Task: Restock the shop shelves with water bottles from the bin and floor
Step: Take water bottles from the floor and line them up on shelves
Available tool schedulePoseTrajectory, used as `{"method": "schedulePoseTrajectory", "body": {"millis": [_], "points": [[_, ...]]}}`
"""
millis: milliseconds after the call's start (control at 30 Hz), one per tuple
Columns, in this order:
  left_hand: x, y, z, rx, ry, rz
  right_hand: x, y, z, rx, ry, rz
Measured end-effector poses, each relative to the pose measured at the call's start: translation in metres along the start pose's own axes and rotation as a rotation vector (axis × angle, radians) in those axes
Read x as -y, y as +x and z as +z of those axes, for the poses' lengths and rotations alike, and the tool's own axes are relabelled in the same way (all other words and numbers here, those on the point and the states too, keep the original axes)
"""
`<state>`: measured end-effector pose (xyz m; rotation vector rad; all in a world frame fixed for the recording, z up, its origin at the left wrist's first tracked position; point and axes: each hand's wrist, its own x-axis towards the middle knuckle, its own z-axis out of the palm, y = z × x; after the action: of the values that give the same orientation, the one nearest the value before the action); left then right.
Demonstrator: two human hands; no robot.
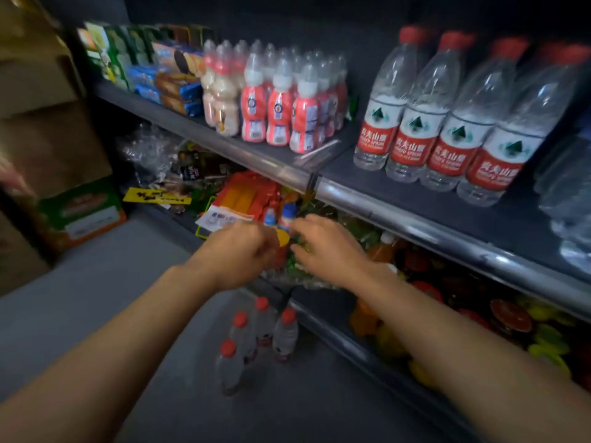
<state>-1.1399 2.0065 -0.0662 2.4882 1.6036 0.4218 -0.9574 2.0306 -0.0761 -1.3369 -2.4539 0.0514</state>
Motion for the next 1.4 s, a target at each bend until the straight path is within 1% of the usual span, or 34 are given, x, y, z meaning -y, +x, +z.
{"method": "schedulePoseTrajectory", "body": {"millis": [100, 267, 433, 533, 667, 867, 967, 1133, 1267, 1400], "points": [[0.019, -0.038, 0.046, 0.07, -0.042, -0.113, 0.017, -0.018, 0.053, 0.127, 0.062, 0.012], [0.055, -0.1, 0.127, 0.286, -0.141, -0.299, 0.036, -0.039, 0.129, 0.312, 0.097, -0.011], [0.078, -0.149, 0.192, 0.449, -0.143, -0.473, 0.047, -0.042, 0.189, 0.463, 0.094, -0.038], [0.09, -0.167, 0.222, 0.553, -0.182, -0.535, 0.051, -0.04, 0.22, 0.554, 0.118, -0.061], [0.099, -0.179, 0.246, 0.617, -0.175, -0.58, 0.055, -0.037, 0.248, 0.621, 0.091, -0.108], [0.104, -0.187, 0.268, 0.714, -0.192, -0.597, 0.05, -0.032, 0.267, 0.585, 0.105, -0.095], [0.103, -0.189, 0.272, 0.725, -0.196, -0.606, 0.046, -0.027, 0.269, 0.594, 0.15, -0.082], [0.103, -0.182, 0.258, 0.679, -0.183, -0.601, 0.044, -0.037, 0.257, 0.565, 0.211, -0.092], [0.096, -0.168, 0.23, 0.576, -0.2, -0.561, 0.036, -0.047, 0.218, 0.554, 0.27, -0.045], [0.077, -0.147, 0.194, 0.448, -0.202, -0.495, 0.024, -0.052, 0.156, 0.506, 0.279, 0.0]]}}
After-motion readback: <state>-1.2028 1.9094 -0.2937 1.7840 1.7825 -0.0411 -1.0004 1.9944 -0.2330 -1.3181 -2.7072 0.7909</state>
